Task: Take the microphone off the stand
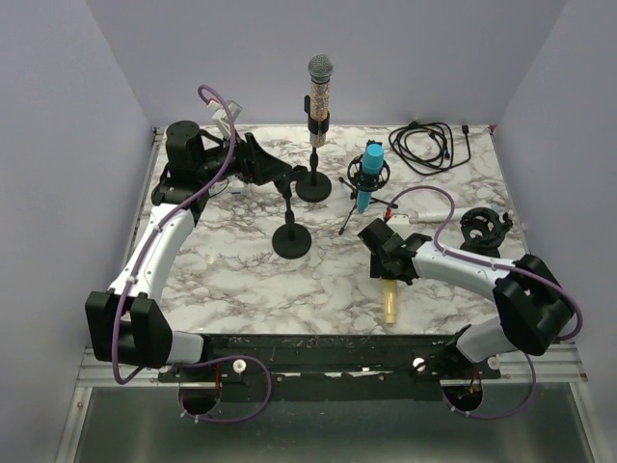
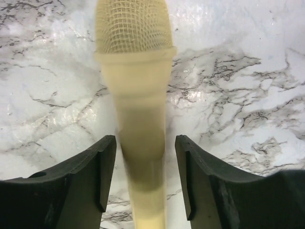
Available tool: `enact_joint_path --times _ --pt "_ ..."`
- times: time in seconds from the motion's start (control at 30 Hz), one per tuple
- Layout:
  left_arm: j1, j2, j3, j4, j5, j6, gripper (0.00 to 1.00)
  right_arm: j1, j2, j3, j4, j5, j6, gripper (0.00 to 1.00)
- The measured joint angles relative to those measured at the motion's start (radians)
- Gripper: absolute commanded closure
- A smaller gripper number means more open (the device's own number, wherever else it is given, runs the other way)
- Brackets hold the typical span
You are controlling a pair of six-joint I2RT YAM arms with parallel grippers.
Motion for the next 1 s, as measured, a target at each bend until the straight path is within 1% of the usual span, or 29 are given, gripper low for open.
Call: enact_joint_path --times 0.03,0.07,0.17,0.23,0.4,0.7,1.0 --pt "0.0 0.006 0.0 -0.005 0.001 0.001 0.21 0.0 -0.001 0.0 0.006 -0.003 -0.006 0.35" --pt "0.0 0.01 -0.001 -0.006 0.001 0.002 0.21 0.0 -0.002 0.0 0.01 -0.005 -0.01 0.32" --pt "0.0 0.019 -0.002 -0.013 0.002 0.005 0.24 0.0 -0.006 0.0 0.014 -0.007 -0.019 0.26" --pt "0.0 0.023 -0.002 -0.014 0.003 0.007 0.26 0.0 -0.01 0.0 0.013 -0.006 -0.023 0.23" --pt "0.0 0.023 -0.002 -0.016 0.004 0.015 0.34 0.0 -0.043 0.0 0.005 -0.006 -0.034 0.23" --pt "-0.001 0.058 -0.002 -0.024 0.004 0.027 0.45 0.0 -0.177 0.0 -0.003 -0.011 -0.041 0.23" --pt "-0.003 0.071 0.007 -0.038 0.003 0.04 0.6 0.0 -0.299 0.0 -0.021 -0.024 -0.044 0.23"
